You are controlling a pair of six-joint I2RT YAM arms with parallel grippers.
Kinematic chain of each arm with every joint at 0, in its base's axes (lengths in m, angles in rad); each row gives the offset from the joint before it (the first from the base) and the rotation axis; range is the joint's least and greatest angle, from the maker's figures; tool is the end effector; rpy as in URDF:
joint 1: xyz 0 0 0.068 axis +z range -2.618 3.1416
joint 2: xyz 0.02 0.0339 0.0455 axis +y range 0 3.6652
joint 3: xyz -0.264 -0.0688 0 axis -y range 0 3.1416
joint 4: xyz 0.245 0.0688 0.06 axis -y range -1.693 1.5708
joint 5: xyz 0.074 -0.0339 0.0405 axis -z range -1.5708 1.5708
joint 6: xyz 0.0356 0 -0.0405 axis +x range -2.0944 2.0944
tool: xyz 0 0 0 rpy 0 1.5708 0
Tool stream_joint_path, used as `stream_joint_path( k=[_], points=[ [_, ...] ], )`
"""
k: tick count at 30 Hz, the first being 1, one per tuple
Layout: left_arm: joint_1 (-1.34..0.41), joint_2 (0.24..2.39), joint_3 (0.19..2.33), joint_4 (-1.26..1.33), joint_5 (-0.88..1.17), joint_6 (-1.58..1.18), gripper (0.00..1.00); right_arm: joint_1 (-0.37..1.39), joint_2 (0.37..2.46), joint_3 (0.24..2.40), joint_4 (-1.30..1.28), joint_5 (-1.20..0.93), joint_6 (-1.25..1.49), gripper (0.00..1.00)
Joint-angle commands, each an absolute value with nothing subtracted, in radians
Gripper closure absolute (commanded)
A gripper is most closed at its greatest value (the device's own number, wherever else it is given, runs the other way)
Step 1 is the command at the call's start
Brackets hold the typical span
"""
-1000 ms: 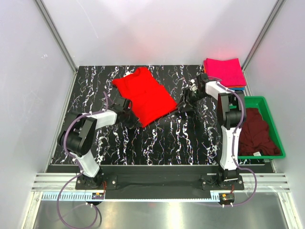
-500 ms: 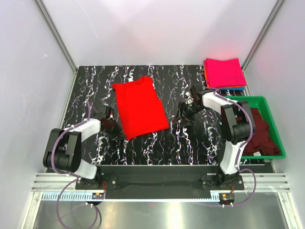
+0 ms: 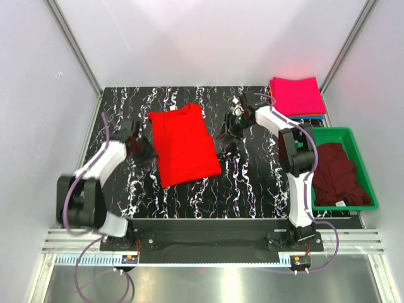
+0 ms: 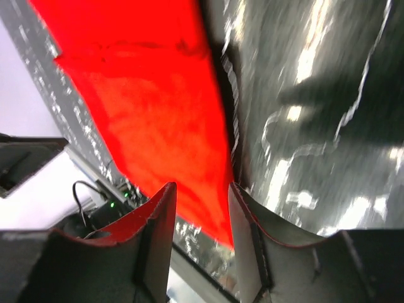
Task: Fold and stack the t-shirts
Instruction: Fold the tshirt
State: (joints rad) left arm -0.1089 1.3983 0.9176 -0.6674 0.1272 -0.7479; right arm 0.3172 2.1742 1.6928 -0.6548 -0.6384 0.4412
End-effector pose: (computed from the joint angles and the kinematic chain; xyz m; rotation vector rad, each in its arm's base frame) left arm 0.2624 -0.0332 0.2138 -0.8373 2.6519 -0.4089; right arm 0.4285 0.1630 0.1776 -0.0302 2.7858 1.0802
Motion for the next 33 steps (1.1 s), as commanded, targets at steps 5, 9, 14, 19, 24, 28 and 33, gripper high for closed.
stream_joint_path(
  k=[5, 9, 14, 19, 24, 28, 33],
  points=[
    [-0.103, 1.683, 1.124, -0.551, 0.184, -0.602, 0.52, 0.333, 2.321, 1.841, -0.621, -0.646, 0.428, 0.54],
    [-0.104, 1.747, 1.175, -0.541, 0.152, -0.558, 0.54, 0.331, 2.338, 1.841, -0.595, -0.65, 0.442, 0.55],
    [-0.104, 1.793, 1.212, -0.569, 0.095, -0.535, 0.55, 0.331, 2.339, 1.816, -0.566, -0.664, 0.437, 0.55],
    [-0.103, 1.804, 1.21, -0.56, 0.097, -0.534, 0.74, 0.331, 2.365, 1.816, -0.555, -0.667, 0.43, 0.53],
    [-0.104, 1.798, 1.219, -0.558, 0.11, -0.535, 1.0, 0.333, 2.375, 1.824, -0.538, -0.678, 0.434, 0.53],
    [-0.103, 1.763, 1.216, -0.578, 0.057, -0.546, 1.0, 0.334, 2.378, 1.839, -0.525, -0.693, 0.443, 0.53],
    [-0.091, 1.735, 1.172, -0.56, 0.035, -0.612, 1.0, 0.341, 2.376, 1.844, -0.511, -0.704, 0.448, 0.55]
  ],
)
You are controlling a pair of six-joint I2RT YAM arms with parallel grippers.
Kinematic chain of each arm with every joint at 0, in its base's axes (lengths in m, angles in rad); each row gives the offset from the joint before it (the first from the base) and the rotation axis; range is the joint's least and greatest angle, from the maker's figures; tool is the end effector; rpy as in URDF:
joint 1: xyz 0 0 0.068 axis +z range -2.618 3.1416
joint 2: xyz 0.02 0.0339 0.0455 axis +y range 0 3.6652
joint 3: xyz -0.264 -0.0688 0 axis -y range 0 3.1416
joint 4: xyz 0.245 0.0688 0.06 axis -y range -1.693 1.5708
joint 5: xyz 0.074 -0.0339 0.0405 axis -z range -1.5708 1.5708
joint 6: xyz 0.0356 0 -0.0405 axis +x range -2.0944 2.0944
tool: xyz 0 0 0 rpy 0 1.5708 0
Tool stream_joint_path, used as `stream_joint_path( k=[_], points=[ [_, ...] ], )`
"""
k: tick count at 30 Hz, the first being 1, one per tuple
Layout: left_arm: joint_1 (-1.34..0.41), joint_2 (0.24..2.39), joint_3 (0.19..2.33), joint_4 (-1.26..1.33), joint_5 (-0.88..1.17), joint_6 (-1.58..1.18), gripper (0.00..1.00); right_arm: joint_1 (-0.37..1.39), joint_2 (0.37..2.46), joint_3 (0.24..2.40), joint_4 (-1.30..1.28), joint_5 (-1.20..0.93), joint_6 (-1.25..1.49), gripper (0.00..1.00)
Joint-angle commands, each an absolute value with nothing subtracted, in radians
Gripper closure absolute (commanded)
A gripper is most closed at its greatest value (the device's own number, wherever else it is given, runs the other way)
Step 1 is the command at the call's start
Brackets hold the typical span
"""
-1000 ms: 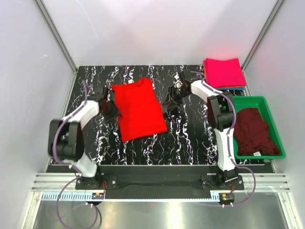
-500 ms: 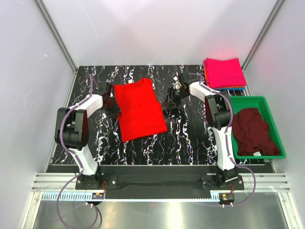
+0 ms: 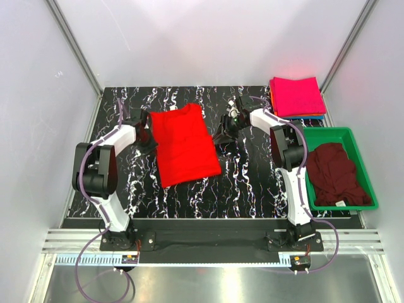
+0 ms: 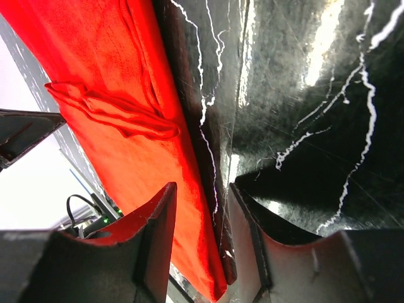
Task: Fold and stack the t-shirts
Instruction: Fold the tshirt
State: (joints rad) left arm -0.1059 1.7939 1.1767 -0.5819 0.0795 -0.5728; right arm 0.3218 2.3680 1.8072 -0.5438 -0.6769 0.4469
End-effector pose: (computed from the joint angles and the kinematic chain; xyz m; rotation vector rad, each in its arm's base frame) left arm 0.3504 -0.0401 0.1761 -0.6282 2.7327 -0.2806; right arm 0.4616 0.1774 0.1276 -0.0573 2.7526 1.1395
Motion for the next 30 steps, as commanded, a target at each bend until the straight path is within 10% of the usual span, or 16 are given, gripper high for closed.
stream_joint_path(
  k=[1, 20, 24, 30],
  points=[
    [-0.086, 1.746, 1.172, -0.564, 0.034, -0.627, 1.0, 0.342, 2.375, 1.844, -0.511, -0.704, 0.446, 0.55],
    [-0.051, 1.865, 1.244, -0.632, 0.057, -0.574, 1.0, 0.348, 2.217, 1.735, -0.608, -0.607, 0.465, 0.59],
    [-0.051, 1.824, 1.31, -0.727, -0.01, -0.577, 0.67, 0.362, 2.097, 1.652, -0.612, -0.65, 0.468, 0.67],
    [-0.072, 1.691, 1.322, -0.813, -0.029, -0.578, 0.59, 0.445, 2.007, 1.516, -0.58, -0.727, 0.472, 0.92]
  ],
)
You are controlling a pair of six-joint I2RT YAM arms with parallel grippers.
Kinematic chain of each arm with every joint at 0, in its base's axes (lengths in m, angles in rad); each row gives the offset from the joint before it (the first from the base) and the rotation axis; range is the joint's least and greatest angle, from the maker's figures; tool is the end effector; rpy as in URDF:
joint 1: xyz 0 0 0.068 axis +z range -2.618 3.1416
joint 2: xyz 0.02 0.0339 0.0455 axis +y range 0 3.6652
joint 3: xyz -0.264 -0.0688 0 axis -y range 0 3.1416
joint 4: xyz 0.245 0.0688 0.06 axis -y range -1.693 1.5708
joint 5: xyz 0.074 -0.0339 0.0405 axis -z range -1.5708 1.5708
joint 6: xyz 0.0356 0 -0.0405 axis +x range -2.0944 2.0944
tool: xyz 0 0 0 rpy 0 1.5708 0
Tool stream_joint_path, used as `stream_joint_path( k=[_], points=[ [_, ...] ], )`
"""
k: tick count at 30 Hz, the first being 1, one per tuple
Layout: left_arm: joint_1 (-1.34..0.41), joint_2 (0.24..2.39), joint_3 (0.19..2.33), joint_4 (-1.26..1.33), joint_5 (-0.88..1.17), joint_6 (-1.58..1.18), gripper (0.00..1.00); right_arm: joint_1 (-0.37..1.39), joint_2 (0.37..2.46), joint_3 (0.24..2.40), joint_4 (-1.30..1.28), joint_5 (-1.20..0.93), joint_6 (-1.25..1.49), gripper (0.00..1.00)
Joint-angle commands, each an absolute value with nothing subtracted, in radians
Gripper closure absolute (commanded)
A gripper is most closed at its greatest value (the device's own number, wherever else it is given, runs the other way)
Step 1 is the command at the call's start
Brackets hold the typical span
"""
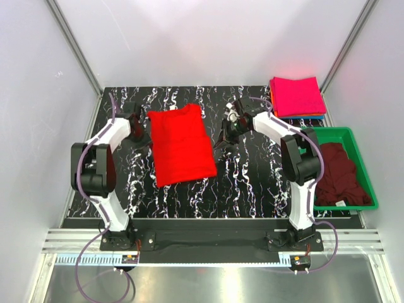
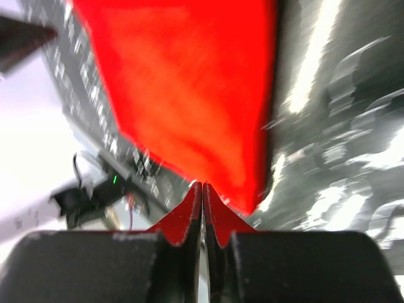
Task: Fold and stack the t-shirts
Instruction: Fold the tshirt
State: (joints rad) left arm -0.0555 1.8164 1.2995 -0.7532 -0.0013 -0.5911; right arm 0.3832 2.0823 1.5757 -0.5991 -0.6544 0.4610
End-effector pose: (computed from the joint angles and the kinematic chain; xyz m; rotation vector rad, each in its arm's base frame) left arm 0.3587 -0.0199 0.1960 -0.7552 2.7512 -0.1356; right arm 0.3985 0.1840 0.1859 -0.1148 2.7775 1.1268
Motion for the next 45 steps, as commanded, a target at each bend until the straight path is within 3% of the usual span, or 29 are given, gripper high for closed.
stream_joint_path(
  k=[1, 5, 9, 15, 25, 31, 33, 36, 45],
  points=[
    [-0.083, 1.662, 1.307, -0.807, -0.014, -0.581, 0.6, 0.452, 2.002, 1.496, -0.546, -0.736, 0.48, 0.92],
    [-0.144, 1.487, 1.095, -0.625, 0.241, -0.639, 0.6, 0.483, 2.041, 1.431, -0.456, -0.862, 0.525, 0.9],
    [-0.211, 1.402, 0.849, -0.404, 0.368, -0.779, 0.61, 0.512, 2.098, 1.404, -0.399, -0.92, 0.511, 0.87],
    [-0.227, 1.368, 0.586, -0.331, 0.331, -0.88, 0.66, 0.512, 2.14, 1.31, -0.402, -0.862, 0.457, 0.87],
    [-0.225, 1.332, 0.638, -0.567, 0.19, -0.825, 0.66, 0.511, 2.037, 1.255, -0.494, -0.744, 0.433, 0.83],
    [-0.187, 1.21, 0.678, -0.692, 0.104, -0.787, 0.48, 0.512, 1.901, 1.232, -0.557, -0.62, 0.489, 0.61],
    [-0.126, 1.212, 0.637, -0.655, 0.159, -0.769, 0.48, 0.512, 1.89, 1.226, -0.557, -0.585, 0.489, 0.48],
    [-0.106, 1.244, 0.592, -0.552, 0.245, -0.746, 0.48, 0.508, 1.917, 1.23, -0.552, -0.566, 0.486, 0.4],
    [-0.104, 1.324, 0.548, -0.402, 0.319, -0.723, 0.45, 0.489, 2.013, 1.261, -0.549, -0.56, 0.433, 0.37]
  ],
)
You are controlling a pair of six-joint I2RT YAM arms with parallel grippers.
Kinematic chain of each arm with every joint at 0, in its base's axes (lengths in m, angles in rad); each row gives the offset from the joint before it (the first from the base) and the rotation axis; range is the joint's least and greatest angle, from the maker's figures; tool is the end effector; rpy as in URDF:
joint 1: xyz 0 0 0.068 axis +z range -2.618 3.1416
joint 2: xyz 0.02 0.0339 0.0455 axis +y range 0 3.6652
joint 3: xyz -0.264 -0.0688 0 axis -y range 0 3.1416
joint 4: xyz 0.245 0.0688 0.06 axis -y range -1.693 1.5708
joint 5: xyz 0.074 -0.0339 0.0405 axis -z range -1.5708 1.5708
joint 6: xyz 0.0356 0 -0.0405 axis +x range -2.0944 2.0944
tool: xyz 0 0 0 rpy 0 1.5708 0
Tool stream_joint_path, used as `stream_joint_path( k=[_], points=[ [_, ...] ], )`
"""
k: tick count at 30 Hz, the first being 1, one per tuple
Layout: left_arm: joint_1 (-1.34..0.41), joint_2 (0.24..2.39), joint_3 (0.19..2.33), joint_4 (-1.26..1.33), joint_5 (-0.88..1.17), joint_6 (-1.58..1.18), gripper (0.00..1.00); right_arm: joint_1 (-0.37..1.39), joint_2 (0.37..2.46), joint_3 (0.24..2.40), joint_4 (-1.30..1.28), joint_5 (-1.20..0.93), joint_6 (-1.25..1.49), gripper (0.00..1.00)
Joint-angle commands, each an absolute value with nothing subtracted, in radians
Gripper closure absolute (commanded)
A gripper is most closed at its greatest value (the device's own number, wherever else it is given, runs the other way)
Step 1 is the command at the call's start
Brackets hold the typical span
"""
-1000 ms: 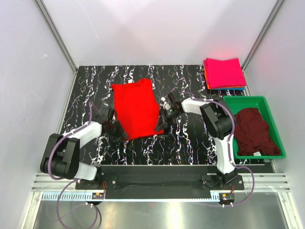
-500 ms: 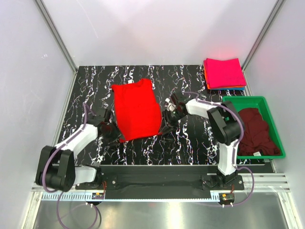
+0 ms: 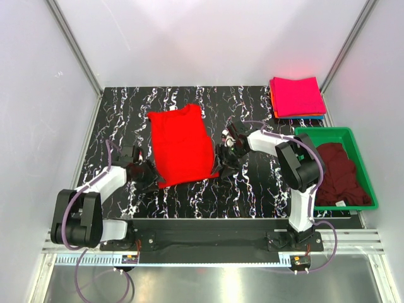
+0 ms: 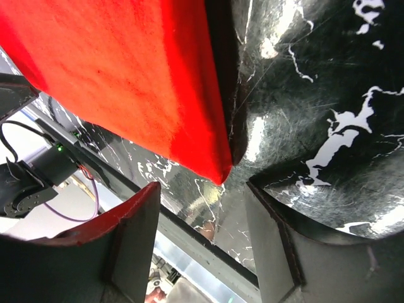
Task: Fold and stack the t-shirts
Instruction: Fold the tshirt
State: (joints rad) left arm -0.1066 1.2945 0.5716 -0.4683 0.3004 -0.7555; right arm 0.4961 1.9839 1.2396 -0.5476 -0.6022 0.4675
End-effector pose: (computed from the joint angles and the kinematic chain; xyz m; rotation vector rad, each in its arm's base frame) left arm 0.2091 -0.0330 0.1501 -0.8320 2.7343 -0.6221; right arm 0.3205 0.1964 0.1341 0.1700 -2.9346 -0.9992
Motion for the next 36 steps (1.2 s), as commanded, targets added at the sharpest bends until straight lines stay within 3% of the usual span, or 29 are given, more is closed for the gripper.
stream_joint_path(
  k=[1, 9, 14, 16, 17, 18, 19, 21, 36],
  points=[
    [-0.104, 1.334, 0.539, -0.413, 0.316, -0.723, 0.45, 0.489, 2.019, 1.255, -0.545, -0.569, 0.43, 0.37],
    [-0.103, 1.351, 0.476, -0.384, 0.31, -0.739, 0.5, 0.486, 2.045, 1.192, -0.448, -0.607, 0.445, 0.46],
    [-0.103, 1.371, 0.491, -0.396, 0.316, -0.73, 0.67, 0.476, 2.057, 1.192, -0.423, -0.623, 0.456, 0.55],
    [-0.103, 1.381, 0.503, -0.419, 0.31, -0.727, 0.77, 0.472, 2.06, 1.2, -0.429, -0.623, 0.457, 0.69],
    [-0.101, 1.382, 0.511, -0.434, 0.289, -0.723, 0.87, 0.466, 2.056, 1.2, -0.431, -0.62, 0.457, 0.75],
    [-0.101, 1.385, 0.517, -0.469, 0.275, -0.716, 0.94, 0.465, 2.052, 1.195, -0.439, -0.618, 0.454, 0.88],
    [-0.1, 1.385, 0.531, -0.485, 0.262, -0.71, 0.99, 0.459, 2.046, 1.19, -0.442, -0.614, 0.451, 0.92],
    [-0.097, 1.382, 0.532, -0.512, 0.235, -0.713, 1.0, 0.449, 2.033, 1.183, -0.471, -0.601, 0.434, 1.0],
    [-0.098, 1.227, 0.569, -0.644, 0.308, -0.788, 1.0, 0.448, 1.916, 1.236, -0.662, -0.496, 0.383, 1.0]
  ],
)
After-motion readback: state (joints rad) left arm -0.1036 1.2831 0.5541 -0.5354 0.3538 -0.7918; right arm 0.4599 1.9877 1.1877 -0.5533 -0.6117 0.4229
